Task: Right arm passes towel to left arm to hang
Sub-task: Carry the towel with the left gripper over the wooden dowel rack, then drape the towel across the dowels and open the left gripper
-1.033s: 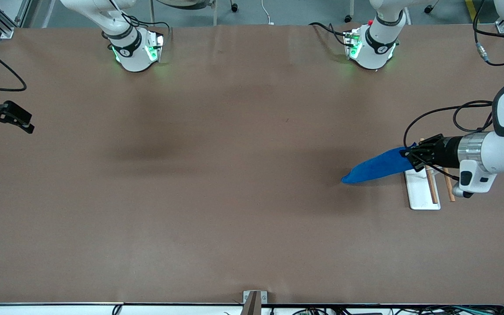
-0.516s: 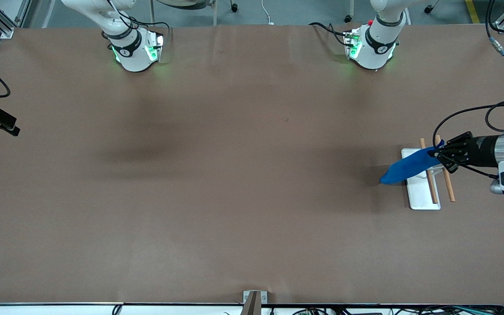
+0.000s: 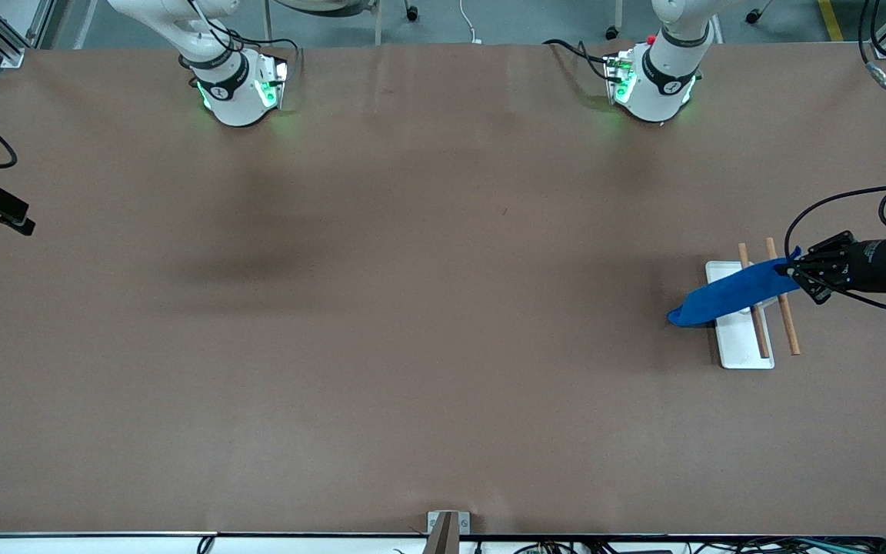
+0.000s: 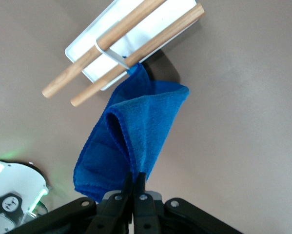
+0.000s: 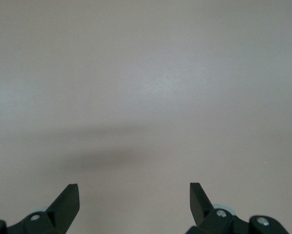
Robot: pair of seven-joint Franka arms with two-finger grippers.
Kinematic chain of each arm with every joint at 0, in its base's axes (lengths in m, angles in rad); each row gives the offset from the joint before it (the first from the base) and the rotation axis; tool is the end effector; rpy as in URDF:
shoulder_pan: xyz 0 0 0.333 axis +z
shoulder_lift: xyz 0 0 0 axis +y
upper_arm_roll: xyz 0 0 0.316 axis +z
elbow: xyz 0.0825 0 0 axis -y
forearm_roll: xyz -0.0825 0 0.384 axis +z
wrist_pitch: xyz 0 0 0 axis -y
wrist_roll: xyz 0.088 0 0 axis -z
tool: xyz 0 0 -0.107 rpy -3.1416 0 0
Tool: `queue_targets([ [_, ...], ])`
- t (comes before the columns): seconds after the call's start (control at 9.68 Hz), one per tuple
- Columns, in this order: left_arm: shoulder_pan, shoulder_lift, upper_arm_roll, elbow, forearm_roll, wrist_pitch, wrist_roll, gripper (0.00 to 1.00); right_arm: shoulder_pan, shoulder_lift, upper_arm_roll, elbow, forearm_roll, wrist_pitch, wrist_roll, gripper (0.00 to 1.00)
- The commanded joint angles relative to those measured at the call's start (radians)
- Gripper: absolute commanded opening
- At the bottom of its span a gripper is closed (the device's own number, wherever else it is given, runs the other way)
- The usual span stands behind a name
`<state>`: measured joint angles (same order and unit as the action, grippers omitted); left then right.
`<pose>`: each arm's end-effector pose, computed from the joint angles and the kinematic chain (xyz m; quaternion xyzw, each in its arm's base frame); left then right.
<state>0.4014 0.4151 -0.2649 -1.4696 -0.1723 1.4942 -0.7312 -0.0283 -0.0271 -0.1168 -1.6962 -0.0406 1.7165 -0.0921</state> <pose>0.6272 0.0904 0.4277 0.8782 0.4182 -0.2183 0.0786 0.5507 -0.0851 0.5928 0.9993 -0.0240 0.0212 0.0212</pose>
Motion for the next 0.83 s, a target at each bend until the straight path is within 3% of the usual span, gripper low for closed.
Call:
queue_targets([
  [0.0, -0.004, 0.053, -0.002, 0.023, 0.068, 0.023, 0.074, 0.01, 0.014, 0.006, 0.009, 0.012, 0.001, -0.012, -0.008, 1.00],
  [0.52, 0.033, 0.077, 0.003, 0.074, 0.238, 0.031, 0.355, 0.01, 0.030, 0.004, 0.011, 0.010, 0.001, -0.023, 0.003, 1.00],
  [0.72, 0.033, 0.108, 0.036, 0.095, 0.278, 0.056, 0.467, 0.01, 0.030, 0.004, 0.011, 0.010, 0.002, -0.028, 0.003, 1.00],
])
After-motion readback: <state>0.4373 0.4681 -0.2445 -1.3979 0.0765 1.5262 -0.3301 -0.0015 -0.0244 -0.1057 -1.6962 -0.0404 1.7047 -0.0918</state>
